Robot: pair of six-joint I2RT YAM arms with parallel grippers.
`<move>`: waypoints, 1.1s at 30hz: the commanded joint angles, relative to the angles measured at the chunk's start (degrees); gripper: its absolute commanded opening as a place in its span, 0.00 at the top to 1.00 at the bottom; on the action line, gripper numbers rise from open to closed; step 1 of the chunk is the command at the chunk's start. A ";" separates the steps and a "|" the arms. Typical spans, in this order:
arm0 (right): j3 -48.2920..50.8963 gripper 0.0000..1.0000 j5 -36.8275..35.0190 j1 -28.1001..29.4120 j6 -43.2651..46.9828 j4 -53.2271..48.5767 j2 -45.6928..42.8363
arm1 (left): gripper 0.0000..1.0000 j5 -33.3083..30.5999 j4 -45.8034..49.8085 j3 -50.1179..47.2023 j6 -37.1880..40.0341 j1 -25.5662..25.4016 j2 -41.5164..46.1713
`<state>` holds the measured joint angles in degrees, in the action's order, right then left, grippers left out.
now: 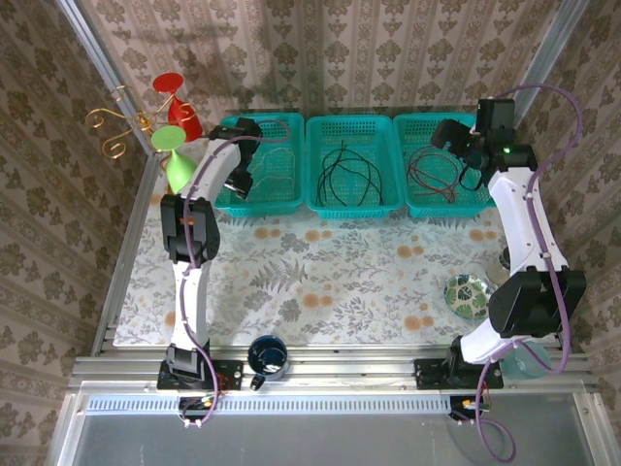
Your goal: Untangle the cables
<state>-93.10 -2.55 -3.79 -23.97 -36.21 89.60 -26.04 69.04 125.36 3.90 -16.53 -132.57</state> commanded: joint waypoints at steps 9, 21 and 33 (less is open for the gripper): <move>1.10 0.00 1.23 0.45 0.32 0.21 -0.64 | 0.21 0.18 2.57 -0.64 -0.96 -1.99 0.91; 1.33 0.00 1.30 0.45 0.65 0.39 -1.01 | 0.25 6.26 2.60 -1.05 -1.21 -1.82 -0.57; 1.50 0.00 2.07 0.45 1.07 0.47 -1.21 | 0.15 5.74 -1.19 -1.04 -0.94 -2.22 4.38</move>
<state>-92.31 -1.85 -3.79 -23.94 -36.18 89.60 -19.70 69.12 124.55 3.01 -18.61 -132.51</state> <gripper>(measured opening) 0.999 0.838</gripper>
